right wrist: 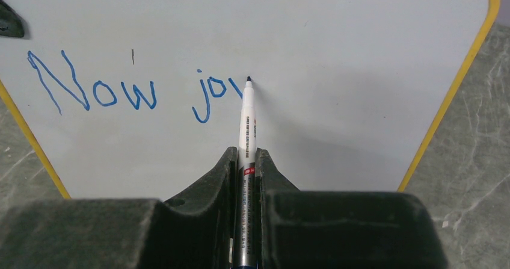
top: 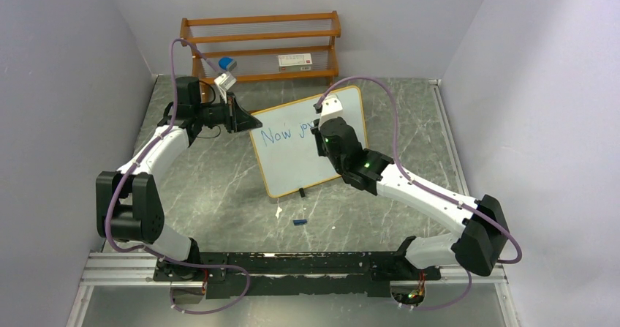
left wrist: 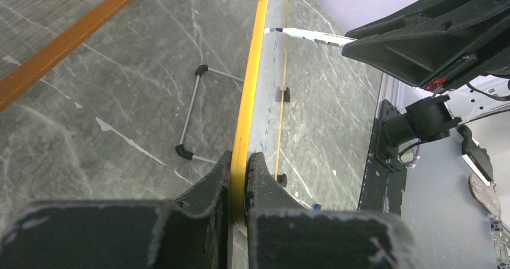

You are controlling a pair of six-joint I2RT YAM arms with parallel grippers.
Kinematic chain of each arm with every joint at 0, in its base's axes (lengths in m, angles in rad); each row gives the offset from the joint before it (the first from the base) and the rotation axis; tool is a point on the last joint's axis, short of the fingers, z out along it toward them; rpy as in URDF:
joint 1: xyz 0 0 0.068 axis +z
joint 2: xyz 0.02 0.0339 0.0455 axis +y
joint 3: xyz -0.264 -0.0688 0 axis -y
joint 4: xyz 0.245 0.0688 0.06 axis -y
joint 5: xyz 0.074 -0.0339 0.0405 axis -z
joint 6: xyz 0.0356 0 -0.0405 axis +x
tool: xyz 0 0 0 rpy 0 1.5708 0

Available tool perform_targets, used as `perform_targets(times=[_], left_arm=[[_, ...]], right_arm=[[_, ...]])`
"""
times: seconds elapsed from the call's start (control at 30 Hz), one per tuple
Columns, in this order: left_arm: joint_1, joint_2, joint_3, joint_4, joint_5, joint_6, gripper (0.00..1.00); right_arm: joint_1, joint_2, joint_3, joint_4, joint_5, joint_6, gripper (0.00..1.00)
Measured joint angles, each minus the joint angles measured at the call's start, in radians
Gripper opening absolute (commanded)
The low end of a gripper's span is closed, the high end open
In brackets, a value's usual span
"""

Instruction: Write a sentence on the whiteboard

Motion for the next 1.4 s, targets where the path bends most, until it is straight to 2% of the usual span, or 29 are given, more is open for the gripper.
perform_targets(times=[1.4], left_arm=[[0.0,0.002,0.0,0.0,0.0,0.0,0.05]], right_arm=[[0.0,-0.002,0.002,-0.101,-0.045,0.05,0.0]])
